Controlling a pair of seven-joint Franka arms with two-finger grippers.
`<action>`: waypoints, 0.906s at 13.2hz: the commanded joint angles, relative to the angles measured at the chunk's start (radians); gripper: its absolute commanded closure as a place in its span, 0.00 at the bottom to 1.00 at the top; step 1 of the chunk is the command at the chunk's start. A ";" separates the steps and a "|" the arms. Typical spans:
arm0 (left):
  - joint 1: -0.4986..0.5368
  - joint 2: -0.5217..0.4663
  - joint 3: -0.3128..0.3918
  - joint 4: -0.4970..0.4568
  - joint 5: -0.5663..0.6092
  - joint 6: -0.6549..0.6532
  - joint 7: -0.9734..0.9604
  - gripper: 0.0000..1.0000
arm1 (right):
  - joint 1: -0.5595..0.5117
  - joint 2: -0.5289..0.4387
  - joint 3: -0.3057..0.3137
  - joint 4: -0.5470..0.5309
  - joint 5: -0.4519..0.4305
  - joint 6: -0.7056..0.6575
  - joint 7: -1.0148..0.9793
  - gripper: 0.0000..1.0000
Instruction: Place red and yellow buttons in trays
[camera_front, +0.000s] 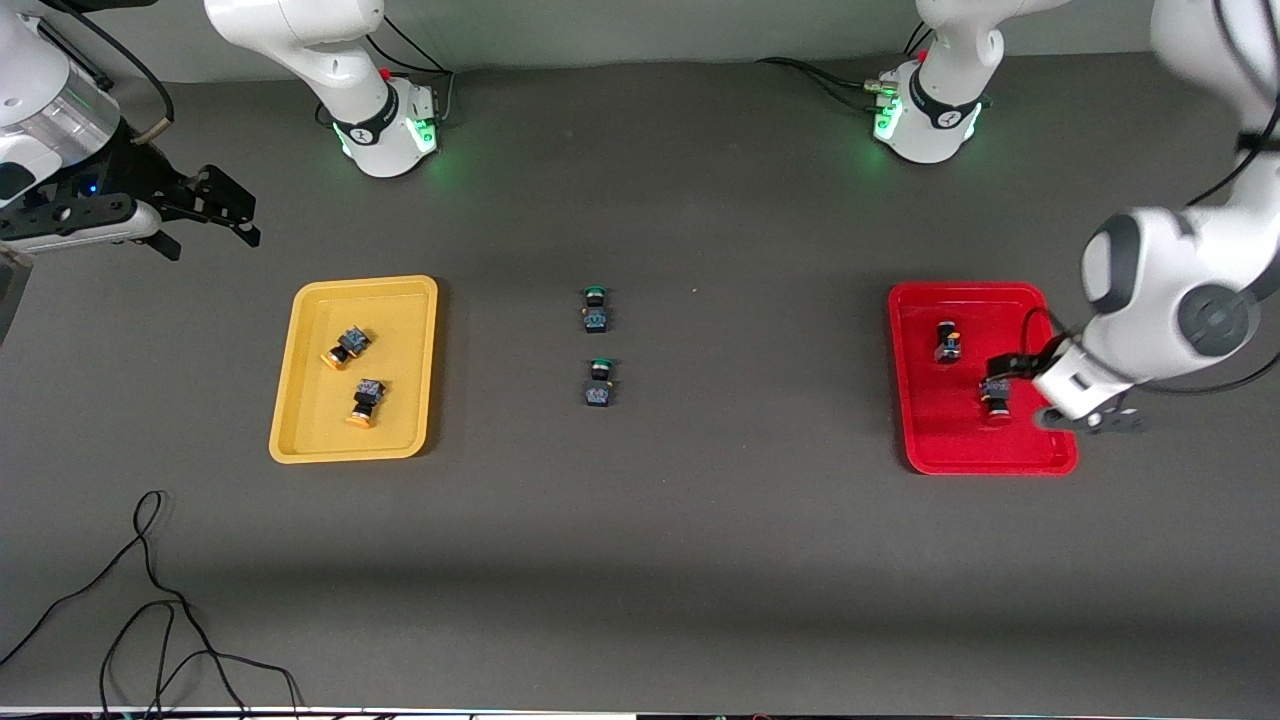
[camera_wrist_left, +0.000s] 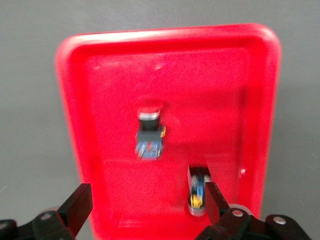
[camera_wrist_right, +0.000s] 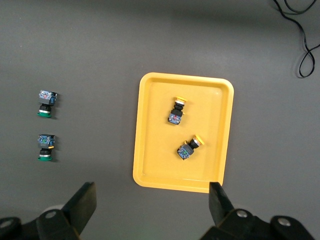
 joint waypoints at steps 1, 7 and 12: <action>-0.019 -0.223 -0.019 -0.024 -0.004 -0.154 -0.031 0.00 | -0.005 0.020 -0.001 0.035 -0.008 -0.046 -0.029 0.00; -0.021 -0.290 -0.025 0.142 -0.079 -0.317 -0.015 0.00 | -0.013 0.029 -0.004 0.040 -0.010 -0.051 -0.027 0.00; -0.241 -0.244 0.119 0.220 -0.061 -0.345 -0.044 0.00 | -0.010 0.064 -0.016 0.077 -0.010 -0.051 -0.027 0.00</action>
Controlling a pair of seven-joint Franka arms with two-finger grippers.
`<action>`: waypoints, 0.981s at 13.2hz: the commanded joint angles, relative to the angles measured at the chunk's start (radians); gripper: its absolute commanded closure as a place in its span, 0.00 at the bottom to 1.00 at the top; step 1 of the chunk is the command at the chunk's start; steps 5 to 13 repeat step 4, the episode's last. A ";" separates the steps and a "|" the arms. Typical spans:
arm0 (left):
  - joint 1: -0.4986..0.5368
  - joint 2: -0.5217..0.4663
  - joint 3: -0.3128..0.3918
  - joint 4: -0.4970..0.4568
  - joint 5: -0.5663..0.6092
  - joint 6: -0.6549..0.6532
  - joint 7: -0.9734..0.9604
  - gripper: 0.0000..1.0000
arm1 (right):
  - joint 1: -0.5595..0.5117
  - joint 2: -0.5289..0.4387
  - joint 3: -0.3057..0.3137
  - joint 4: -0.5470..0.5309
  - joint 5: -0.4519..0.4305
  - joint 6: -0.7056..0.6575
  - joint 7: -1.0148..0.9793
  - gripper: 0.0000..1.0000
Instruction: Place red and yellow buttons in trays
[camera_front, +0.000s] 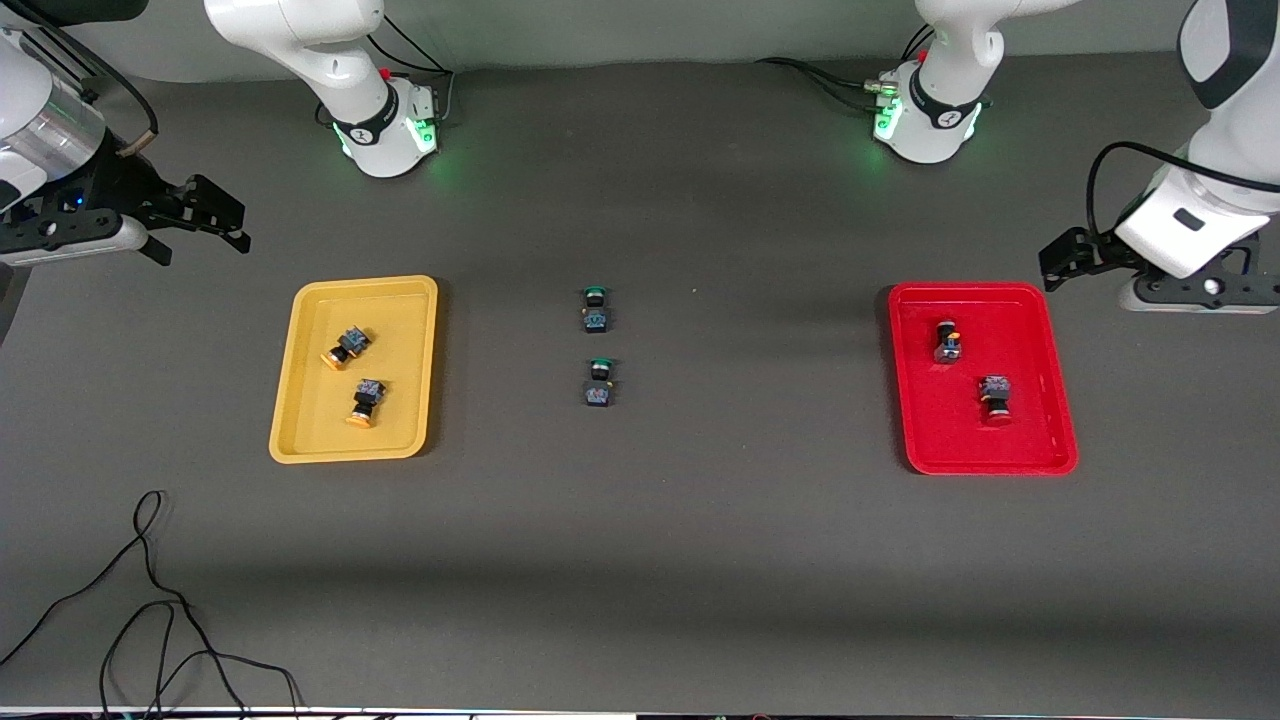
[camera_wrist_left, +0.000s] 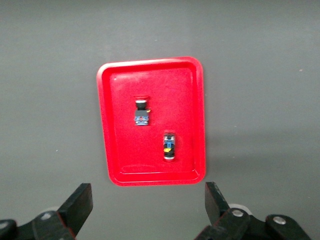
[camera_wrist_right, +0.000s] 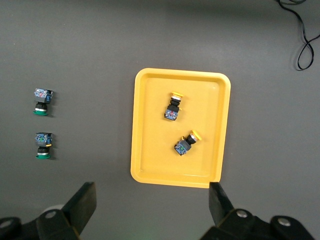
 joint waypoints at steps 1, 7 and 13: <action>-0.129 0.066 0.103 0.092 0.023 -0.040 -0.047 0.00 | -0.004 0.029 0.002 0.046 -0.010 -0.021 -0.022 0.00; -0.023 0.104 0.036 0.160 0.045 -0.097 -0.049 0.00 | -0.004 0.042 0.002 0.049 -0.008 -0.019 -0.022 0.00; -0.023 0.104 0.036 0.160 0.045 -0.097 -0.049 0.00 | -0.004 0.042 0.002 0.049 -0.008 -0.019 -0.022 0.00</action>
